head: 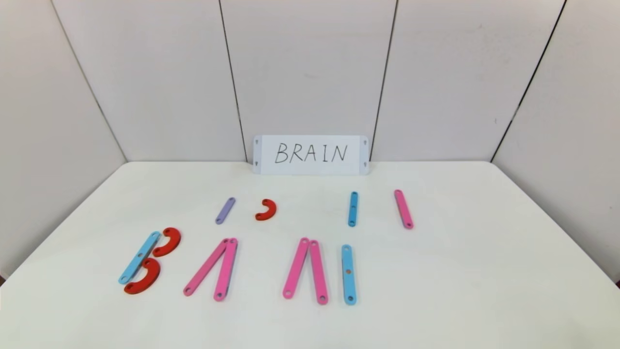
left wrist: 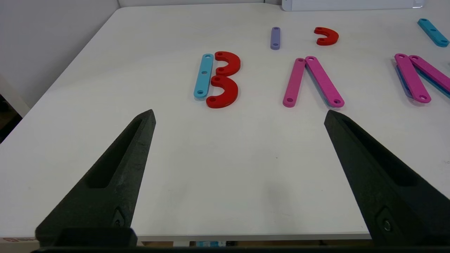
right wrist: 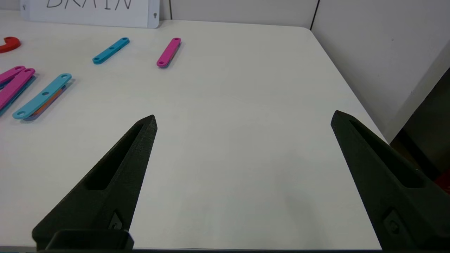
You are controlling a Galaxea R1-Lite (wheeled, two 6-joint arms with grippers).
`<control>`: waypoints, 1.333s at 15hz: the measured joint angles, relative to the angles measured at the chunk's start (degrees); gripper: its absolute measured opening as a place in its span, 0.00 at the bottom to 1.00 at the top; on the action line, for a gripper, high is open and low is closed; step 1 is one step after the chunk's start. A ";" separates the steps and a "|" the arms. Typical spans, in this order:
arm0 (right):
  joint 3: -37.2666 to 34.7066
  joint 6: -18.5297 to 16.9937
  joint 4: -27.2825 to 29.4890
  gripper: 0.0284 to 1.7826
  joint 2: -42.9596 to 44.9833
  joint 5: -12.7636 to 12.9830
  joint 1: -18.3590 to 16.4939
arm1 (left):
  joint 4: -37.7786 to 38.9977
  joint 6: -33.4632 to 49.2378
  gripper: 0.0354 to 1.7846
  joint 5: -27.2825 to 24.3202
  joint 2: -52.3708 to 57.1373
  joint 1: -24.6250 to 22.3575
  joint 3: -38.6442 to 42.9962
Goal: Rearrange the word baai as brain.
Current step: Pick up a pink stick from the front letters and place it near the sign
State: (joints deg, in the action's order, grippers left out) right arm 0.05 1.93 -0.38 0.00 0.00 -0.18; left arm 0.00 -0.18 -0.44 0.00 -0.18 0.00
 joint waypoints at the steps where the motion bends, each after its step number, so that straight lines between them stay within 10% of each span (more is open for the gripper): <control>1: -0.02 -0.02 0.05 0.97 0.00 0.00 0.02 | 0.00 0.00 0.94 0.02 0.00 0.00 0.00; 20: 0.59 -0.52 1.37 0.97 0.00 0.44 0.00 | 0.05 0.67 0.94 0.15 0.00 -0.02 0.00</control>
State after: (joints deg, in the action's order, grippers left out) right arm 0.63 1.40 0.99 0.00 0.44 -0.18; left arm 0.05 0.49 -0.29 0.00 -0.21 0.00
